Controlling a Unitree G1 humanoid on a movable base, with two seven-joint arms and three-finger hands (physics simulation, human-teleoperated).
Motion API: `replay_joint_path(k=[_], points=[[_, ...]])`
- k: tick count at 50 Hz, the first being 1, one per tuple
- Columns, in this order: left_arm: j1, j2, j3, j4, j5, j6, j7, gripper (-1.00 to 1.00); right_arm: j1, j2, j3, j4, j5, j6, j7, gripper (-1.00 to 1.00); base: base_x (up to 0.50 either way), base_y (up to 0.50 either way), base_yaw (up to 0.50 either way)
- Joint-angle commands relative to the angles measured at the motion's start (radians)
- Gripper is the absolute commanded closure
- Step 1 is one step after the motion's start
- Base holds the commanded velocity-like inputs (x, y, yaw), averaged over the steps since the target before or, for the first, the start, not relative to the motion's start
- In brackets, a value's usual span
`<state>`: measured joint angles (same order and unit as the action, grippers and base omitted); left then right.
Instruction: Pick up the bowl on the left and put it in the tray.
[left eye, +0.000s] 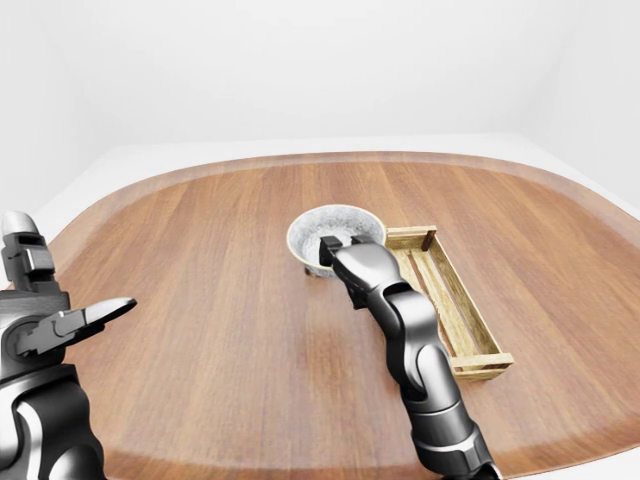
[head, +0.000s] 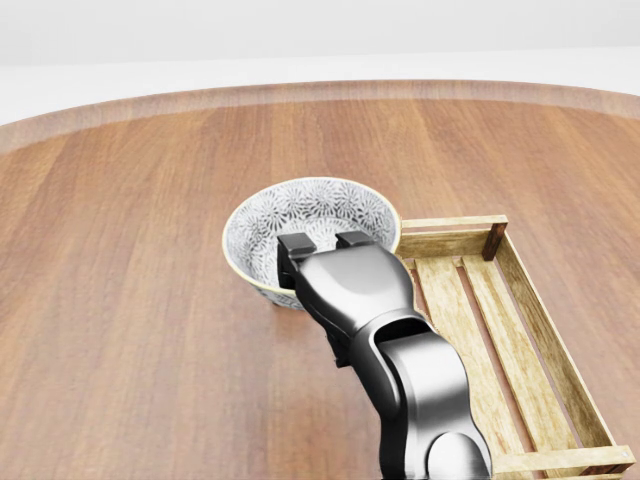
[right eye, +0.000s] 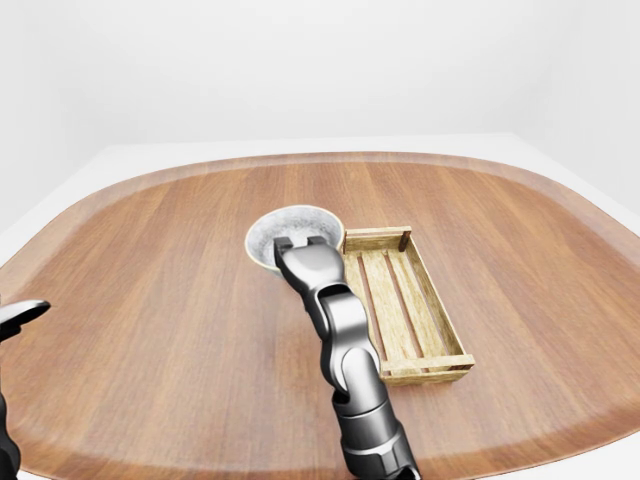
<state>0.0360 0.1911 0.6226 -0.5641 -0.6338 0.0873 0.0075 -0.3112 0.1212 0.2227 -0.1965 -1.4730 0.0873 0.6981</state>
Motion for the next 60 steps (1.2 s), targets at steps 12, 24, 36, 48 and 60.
replay_joint_path(k=[12,24,36,48,60], points=[[0.002,0.000,0.001,-0.001,0.000,0.000,0.001,-1.00,-0.204,-0.114,-0.177,-0.139,0.048,0.000,0.000,1.00,0.00,0.00,0.00],[0.002,-0.002,0.000,-0.005,0.003,0.000,0.002,-1.00,-0.263,-0.255,-0.269,-0.107,0.145,0.000,0.000,1.00,0.00,0.00,0.00],[0.002,-0.003,-0.001,-0.006,0.005,0.000,0.001,-1.00,-0.236,-0.330,-0.313,0.014,0.280,0.000,0.000,1.00,0.00,0.00,0.00],[0.002,-0.003,-0.001,-0.001,0.007,0.000,-0.002,-1.00,-0.172,-0.365,-0.305,0.113,0.358,0.000,0.000,1.00,0.00,0.00,0.00],[0.004,-0.005,0.001,-0.004,0.006,0.000,-0.002,-1.00,-0.133,-0.377,-0.318,0.171,0.397,0.000,0.000,1.00,0.00,0.00,0.00]])
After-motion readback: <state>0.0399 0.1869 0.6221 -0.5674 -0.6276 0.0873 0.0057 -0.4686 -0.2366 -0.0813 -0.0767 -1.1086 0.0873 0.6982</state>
